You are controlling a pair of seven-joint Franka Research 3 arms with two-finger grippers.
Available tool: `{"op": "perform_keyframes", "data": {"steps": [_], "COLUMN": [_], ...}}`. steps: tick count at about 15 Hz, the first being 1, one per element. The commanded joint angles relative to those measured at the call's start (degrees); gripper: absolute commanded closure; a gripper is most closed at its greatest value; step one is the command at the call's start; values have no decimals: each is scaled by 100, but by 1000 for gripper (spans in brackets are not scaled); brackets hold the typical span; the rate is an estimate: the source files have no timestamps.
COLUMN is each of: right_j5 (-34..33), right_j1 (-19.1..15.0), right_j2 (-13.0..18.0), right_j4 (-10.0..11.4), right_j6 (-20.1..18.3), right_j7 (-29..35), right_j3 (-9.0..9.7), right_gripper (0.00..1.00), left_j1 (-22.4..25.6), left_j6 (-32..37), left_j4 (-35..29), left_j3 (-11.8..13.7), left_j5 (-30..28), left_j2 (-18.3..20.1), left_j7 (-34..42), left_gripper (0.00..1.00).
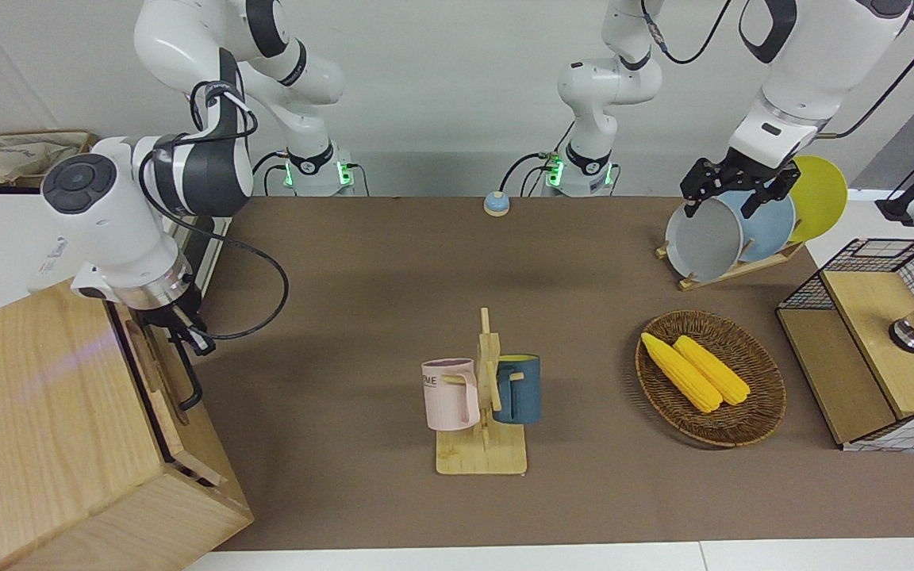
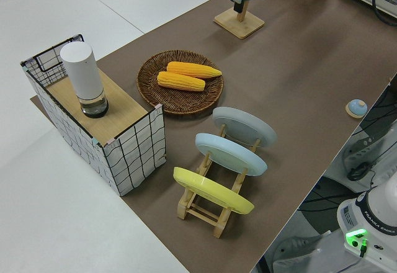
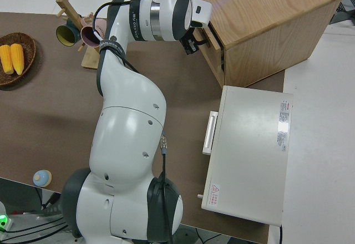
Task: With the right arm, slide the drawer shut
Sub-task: 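Push the wooden drawer away from the robot with the right gripper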
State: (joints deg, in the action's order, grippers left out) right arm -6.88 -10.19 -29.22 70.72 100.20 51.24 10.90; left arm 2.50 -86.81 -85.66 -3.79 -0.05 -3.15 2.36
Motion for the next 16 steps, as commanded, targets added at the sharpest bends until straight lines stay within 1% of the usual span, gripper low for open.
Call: {"op": "perform_keyframes", "data": {"steps": [1,4,11,15,16], "right_j5": [-130,-191,-191,-183,-183], "right_j1": [-88,-114,-88,61,148], "right_j2": [-206,-233,-233,-172,-154], "right_j4": [-287,-348,-349,-340,-340], "right_j6": [-44,-44,-62,-149,-167], "right_j7": [-132,-132,-150,-79,-97], "right_j3": [88,79,96,140,132], "right_gripper": [1000,1000,1000,1000,1000], "left_j1": [-39,-39,-39,-39,-39], "left_j6": [103,103,103,103,103], "left_j4": [49,58,58,49,58], "left_j3": [1,1,1,1,1], "left_j5": [102,102,102,102,102], "left_j2": [16,16,25,25,25], "left_j7": [-60,-60,-60,-60,-60], "left_gripper": [7,7,7,7,7]}}
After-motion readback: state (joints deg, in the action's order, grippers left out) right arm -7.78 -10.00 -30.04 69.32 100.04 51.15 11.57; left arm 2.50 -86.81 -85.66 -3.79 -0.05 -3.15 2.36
